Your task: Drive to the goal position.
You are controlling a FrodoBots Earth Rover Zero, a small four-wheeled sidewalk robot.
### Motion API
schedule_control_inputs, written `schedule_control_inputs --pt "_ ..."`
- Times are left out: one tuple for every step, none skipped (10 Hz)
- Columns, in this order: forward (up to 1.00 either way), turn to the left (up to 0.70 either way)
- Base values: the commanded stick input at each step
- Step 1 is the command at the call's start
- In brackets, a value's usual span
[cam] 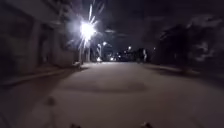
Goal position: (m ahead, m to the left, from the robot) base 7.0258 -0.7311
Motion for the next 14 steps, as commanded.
schedule_control_inputs --pt "0.50 0.00" --pt "0.50 0.00" --pt "0.50 0.00" --pt "0.50 0.00" --pt "0.50 0.00" --pt "0.50 0.00" --pt "0.50 0.00" --pt "0.50 0.00" --pt "0.50 0.00" --pt "0.50 0.00" --pt "0.50 0.00" --pt "0.50 -0.02" --pt "0.50 -0.30" --pt "0.50 -0.50"
